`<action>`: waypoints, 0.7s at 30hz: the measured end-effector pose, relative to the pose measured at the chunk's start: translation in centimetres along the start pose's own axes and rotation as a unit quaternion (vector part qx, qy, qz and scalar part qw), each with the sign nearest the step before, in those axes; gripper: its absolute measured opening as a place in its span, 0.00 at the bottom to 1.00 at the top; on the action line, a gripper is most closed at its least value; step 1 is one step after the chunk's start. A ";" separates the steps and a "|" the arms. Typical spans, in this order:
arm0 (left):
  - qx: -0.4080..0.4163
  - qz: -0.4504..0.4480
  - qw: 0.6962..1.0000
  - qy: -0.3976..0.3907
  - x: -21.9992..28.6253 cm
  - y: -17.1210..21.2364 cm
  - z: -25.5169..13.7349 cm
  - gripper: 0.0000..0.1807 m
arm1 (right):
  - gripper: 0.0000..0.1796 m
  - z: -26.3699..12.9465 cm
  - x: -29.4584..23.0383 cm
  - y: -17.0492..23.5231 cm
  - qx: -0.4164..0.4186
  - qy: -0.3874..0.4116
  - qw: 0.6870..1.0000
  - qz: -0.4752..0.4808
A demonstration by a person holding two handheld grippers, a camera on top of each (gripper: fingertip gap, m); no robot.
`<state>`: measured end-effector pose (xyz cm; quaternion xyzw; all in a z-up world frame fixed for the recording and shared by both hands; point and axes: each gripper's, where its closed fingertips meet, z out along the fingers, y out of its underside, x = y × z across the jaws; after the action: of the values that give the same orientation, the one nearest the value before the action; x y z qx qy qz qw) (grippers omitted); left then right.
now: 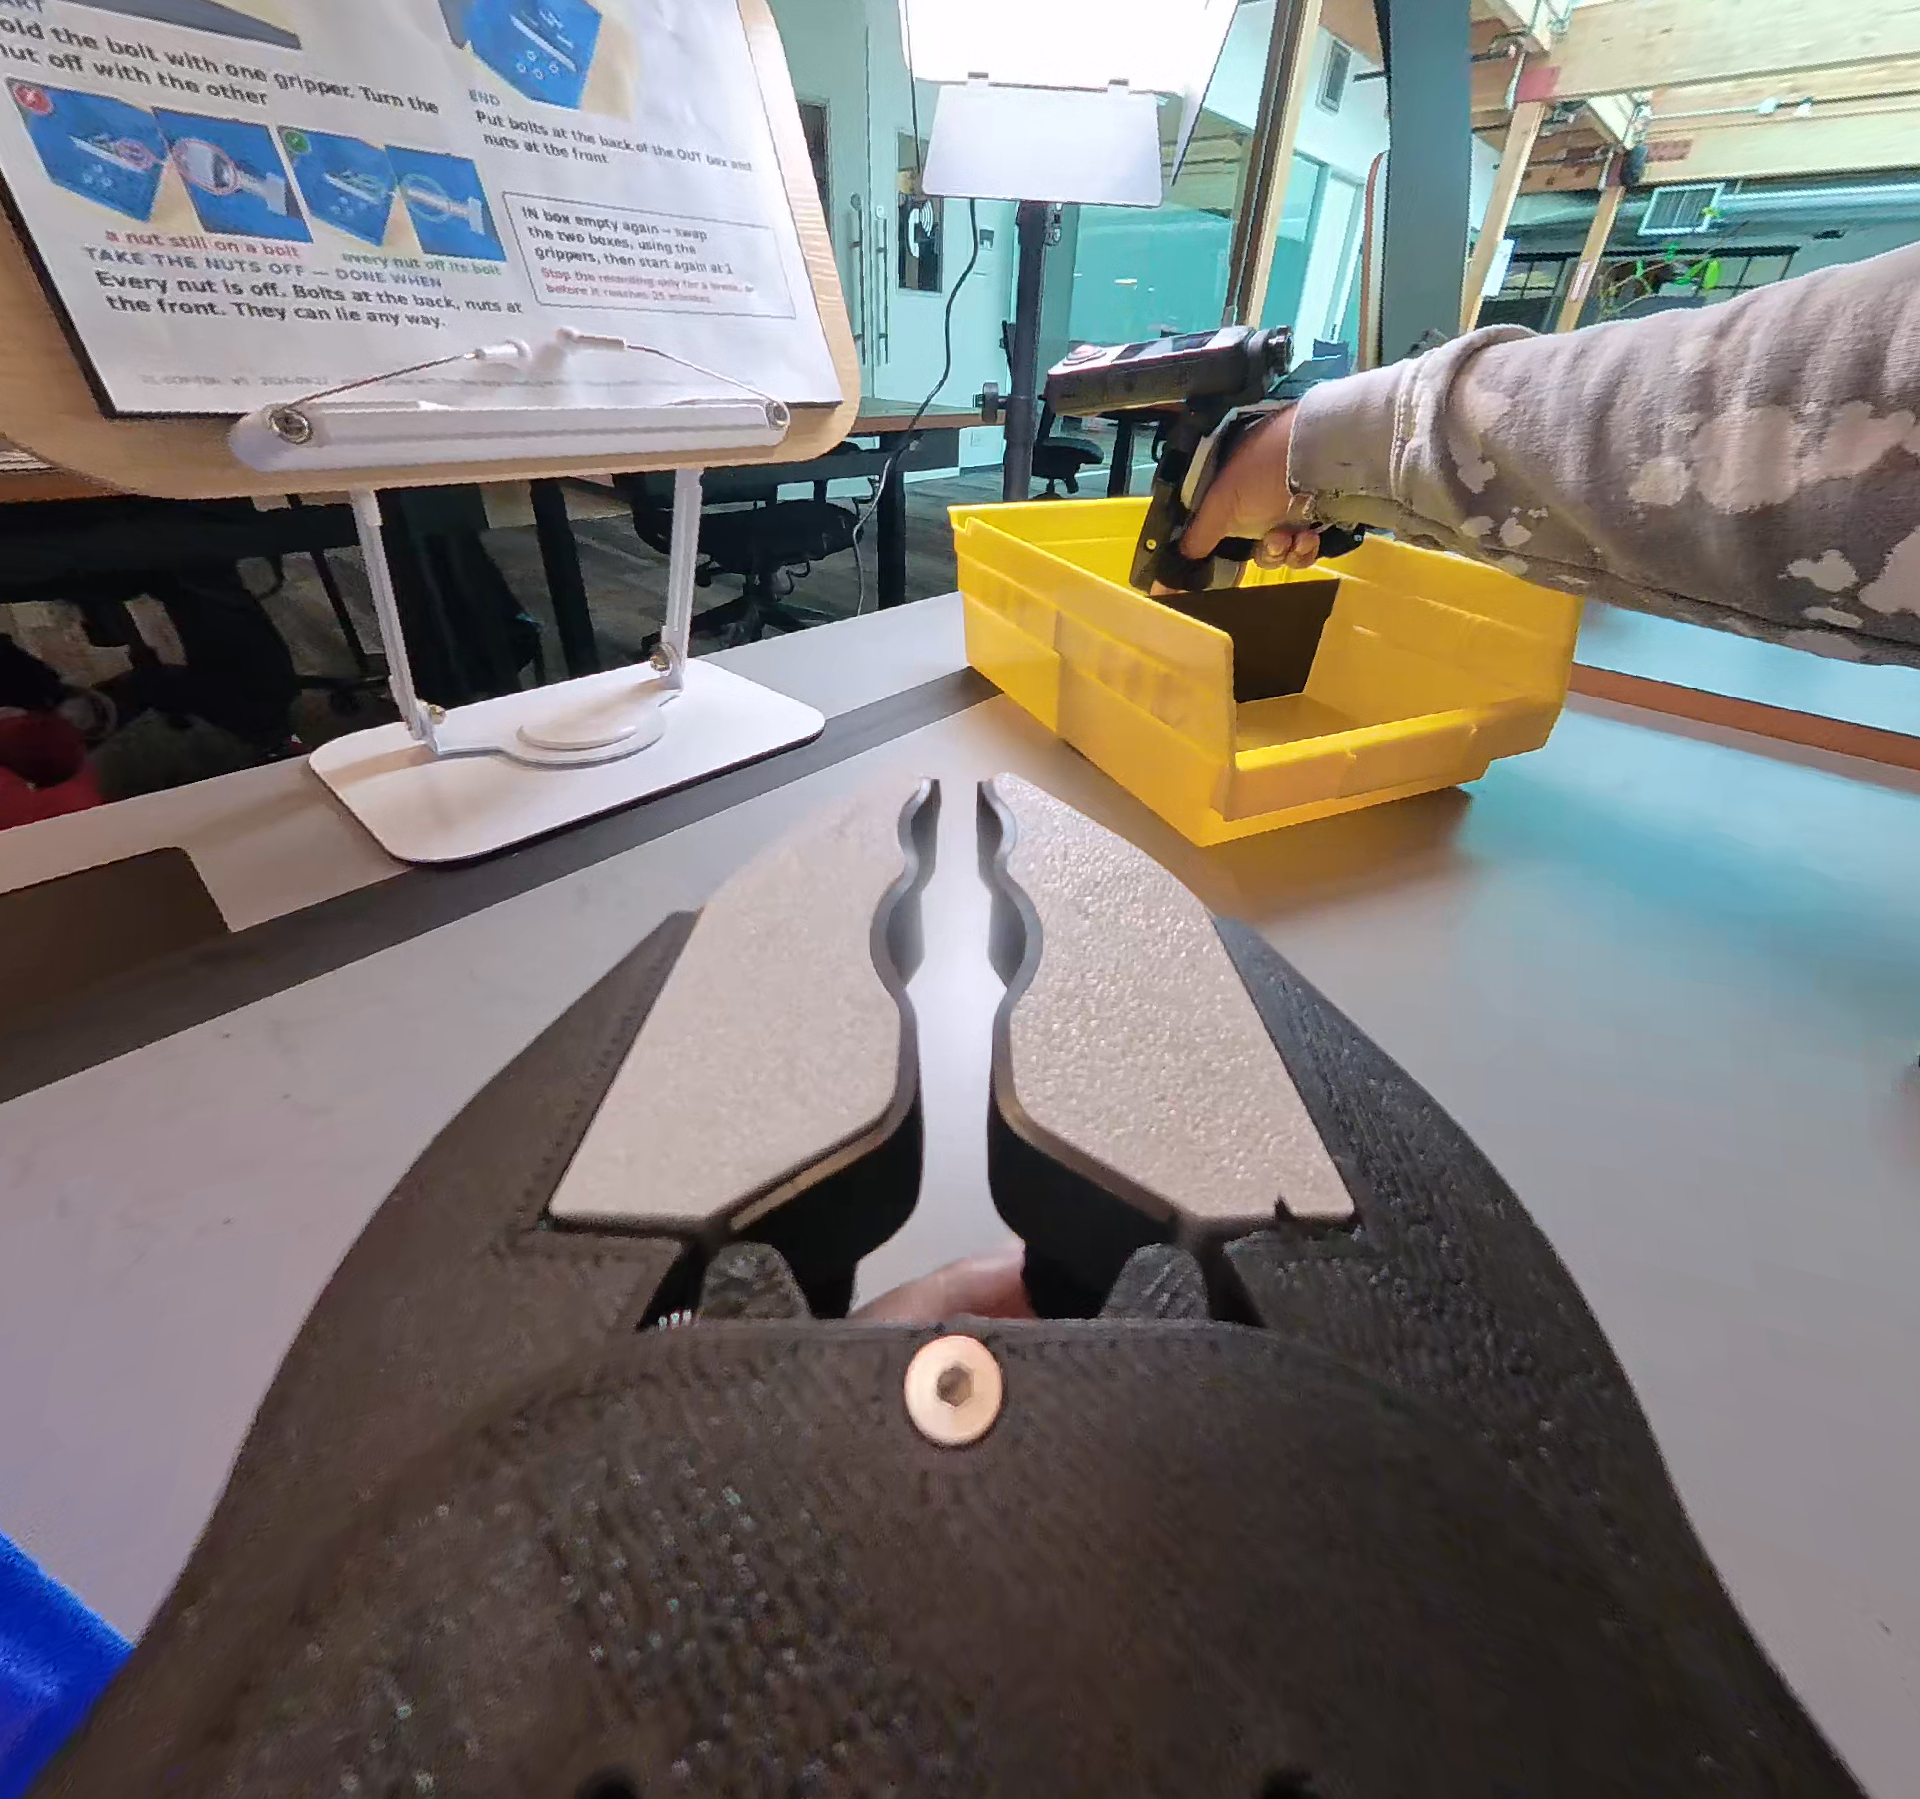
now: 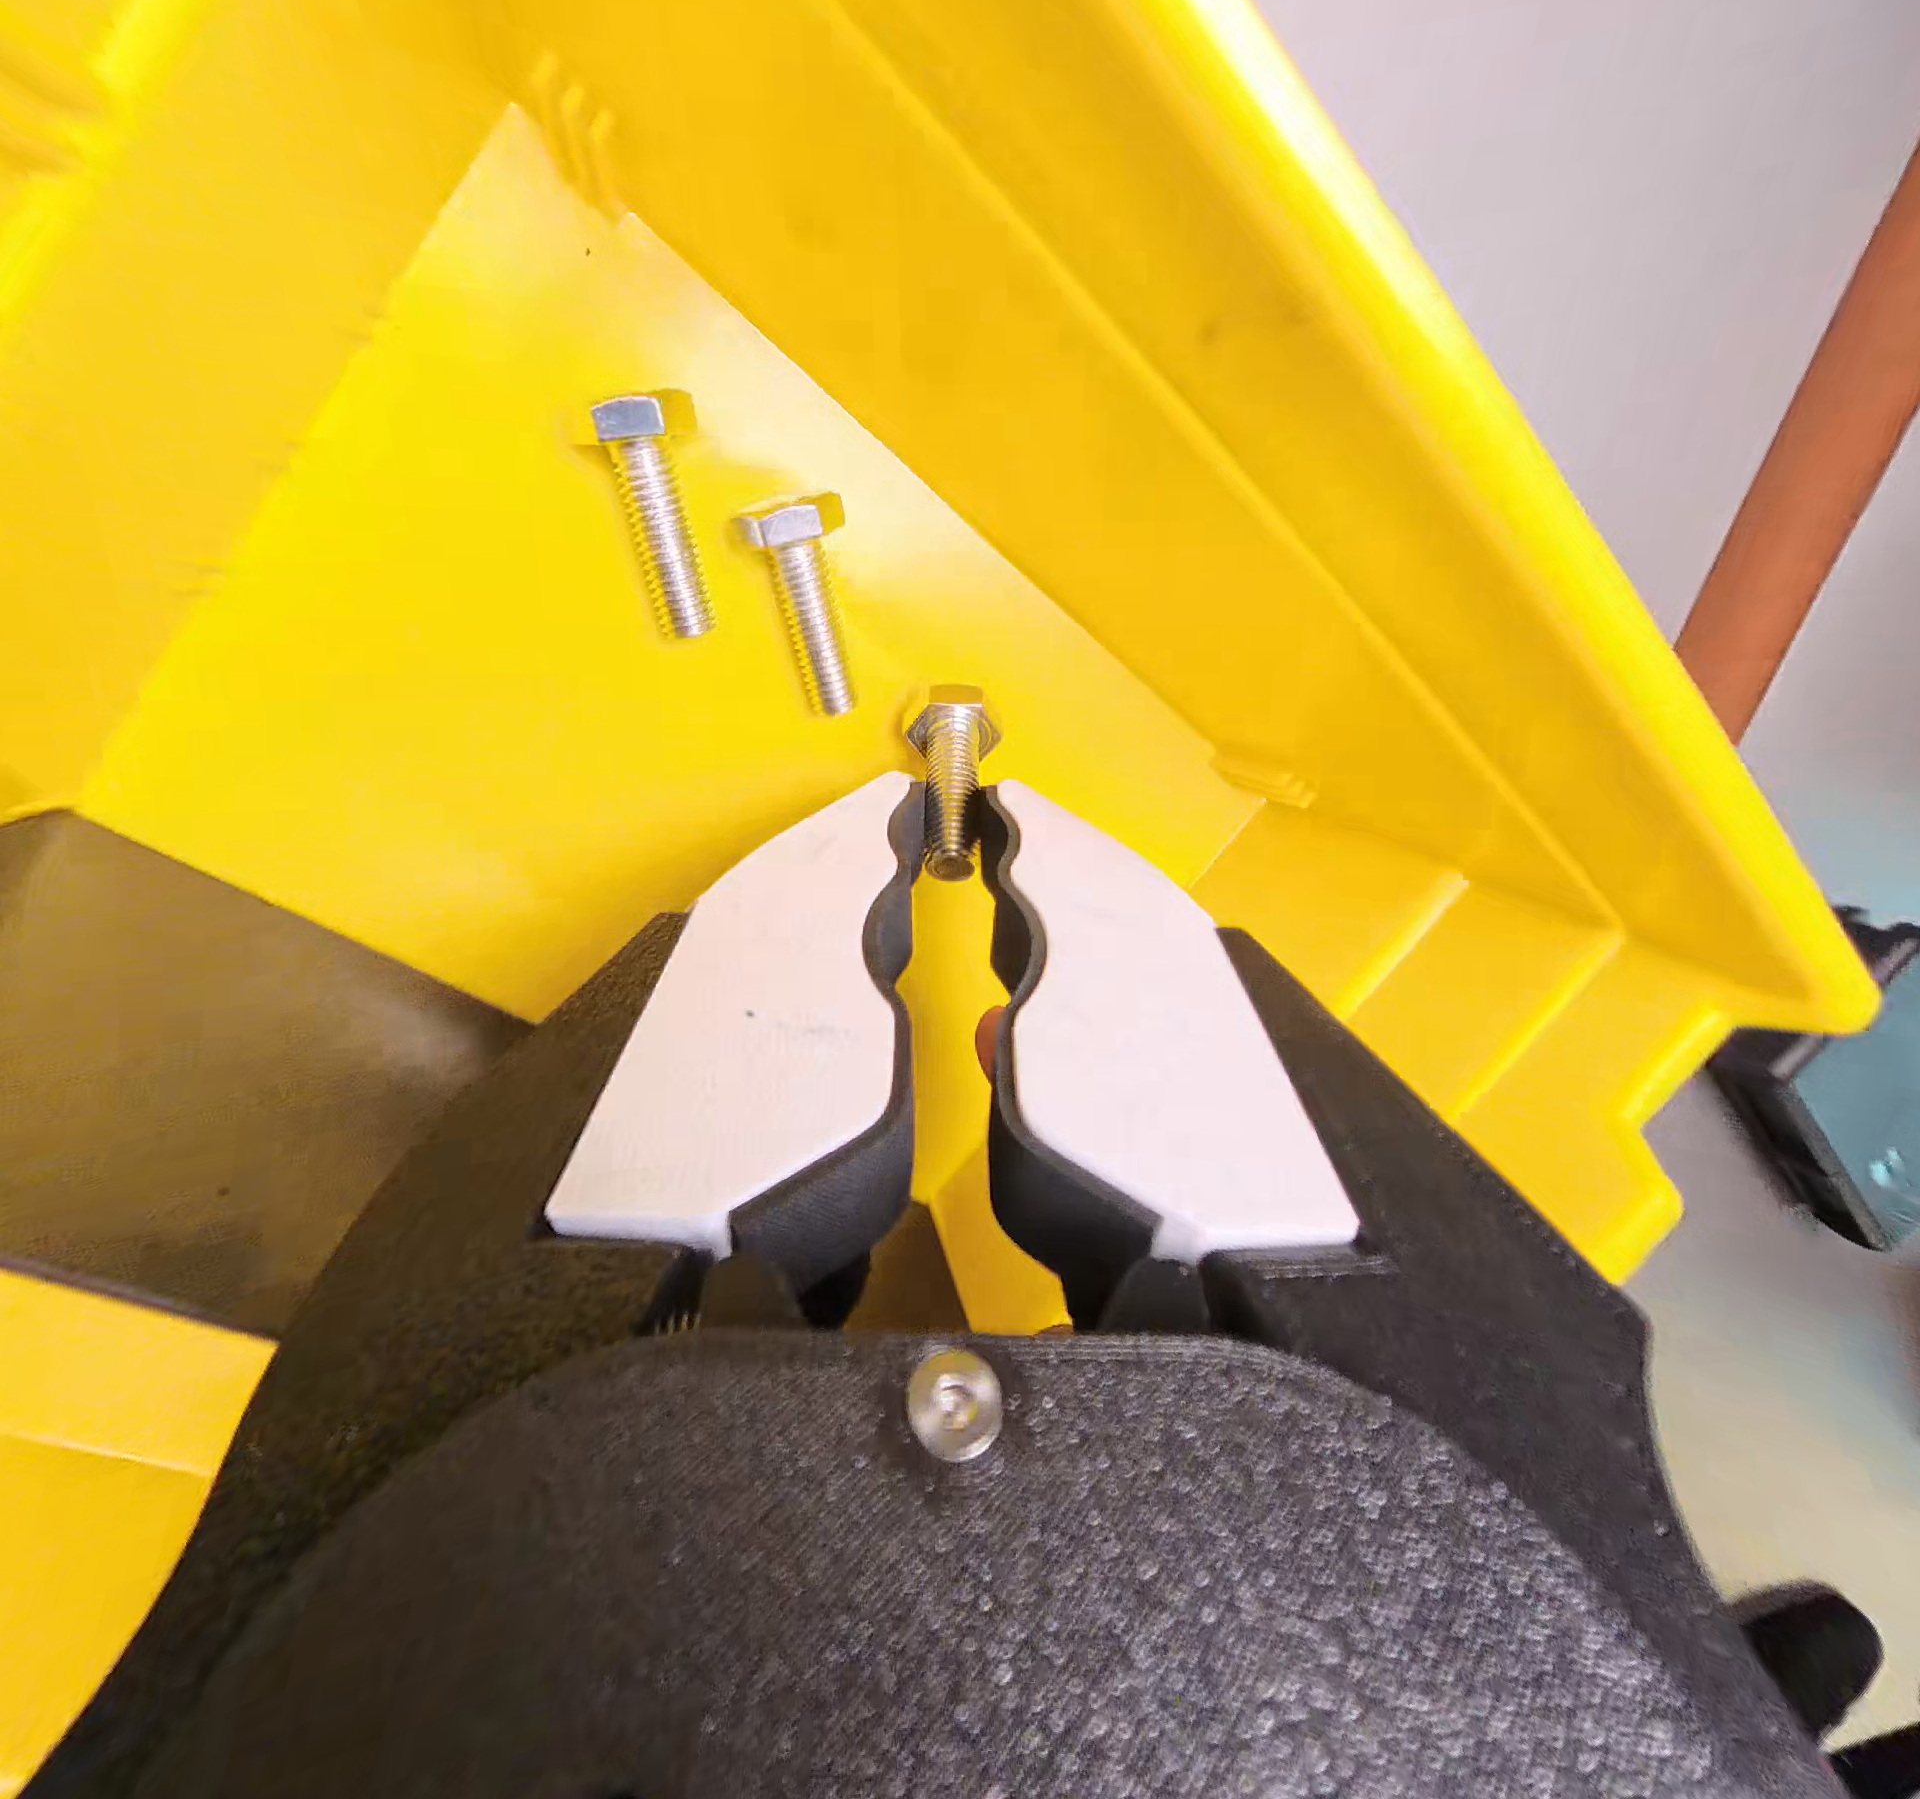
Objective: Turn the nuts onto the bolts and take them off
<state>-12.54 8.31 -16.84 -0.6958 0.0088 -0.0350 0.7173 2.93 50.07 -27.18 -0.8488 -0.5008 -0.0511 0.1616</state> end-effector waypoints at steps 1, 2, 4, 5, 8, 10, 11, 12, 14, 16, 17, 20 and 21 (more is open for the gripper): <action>0.000 -0.001 1.000 0.000 -0.1 0.0 0.0 0.03 | 0.05 0.4 0.0 -0.1 -0.004 -0.005 1.000 0.004; 0.000 -0.002 1.000 0.002 -0.2 0.1 0.0 0.02 | 0.05 0.6 0.2 -0.4 -0.002 -0.004 1.000 0.008; -0.006 -0.008 1.000 0.005 -0.3 0.3 0.1 0.02 | 0.05 0.7 0.4 -0.8 -0.004 -0.007 1.000 0.011; -0.008 -0.011 1.000 0.006 -0.3 0.5 0.2 0.02 | 0.05 0.7 0.4 -0.8 -0.010 -0.011 1.000 0.010; -0.018 -0.016 1.000 0.014 -0.2 1.0 0.4 0.02 | 0.06 0.4 0.8 -0.9 -0.006 -0.005 1.000 -0.001; -0.021 -0.017 0.999 0.018 0.0 1.1 0.4 0.03 | 0.11 -0.6 0.7 -1.3 0.012 -0.007 1.000 -0.009; -0.020 -0.017 0.999 0.019 0.0 1.1 0.4 0.03 | 0.11 -1.3 0.5 -1.5 0.023 -0.010 1.000 -0.016; -0.021 -0.018 0.999 0.021 0.1 1.1 0.4 0.04 | 0.12 -2.3 0.4 -1.7 0.036 -0.011 0.999 -0.024; -0.022 -0.021 0.999 0.022 0.1 1.1 0.4 0.05 | 0.12 -4.7 0.1 -2.2 0.080 -0.006 0.996 -0.038; -0.021 -0.025 0.999 0.021 0.1 1.1 0.4 0.06 | 0.13 -8.0 -0.6 -3.0 0.157 -0.006 0.987 -0.044; -0.021 -0.026 0.999 0.019 0.0 1.0 0.3 0.07 | 0.13 -10.0 -1.2 -3.3 0.205 -0.009 0.978 -0.042; -0.015 -0.031 0.999 0.010 -0.5 0.7 0.2 0.09 | 0.12 -16.8 -3.4 -3.5 0.373 -0.025 0.927 -0.021; -0.013 -0.032 0.999 0.006 -0.8 0.5 0.1 0.09 | 0.12 -18.9 -4.3 -2.8 0.420 -0.033 0.907 -0.008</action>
<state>-13.26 8.48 -17.40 -0.7050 -0.0083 -0.0618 0.7064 -0.23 41.54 -9.78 -0.6996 -0.4877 0.1905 0.4863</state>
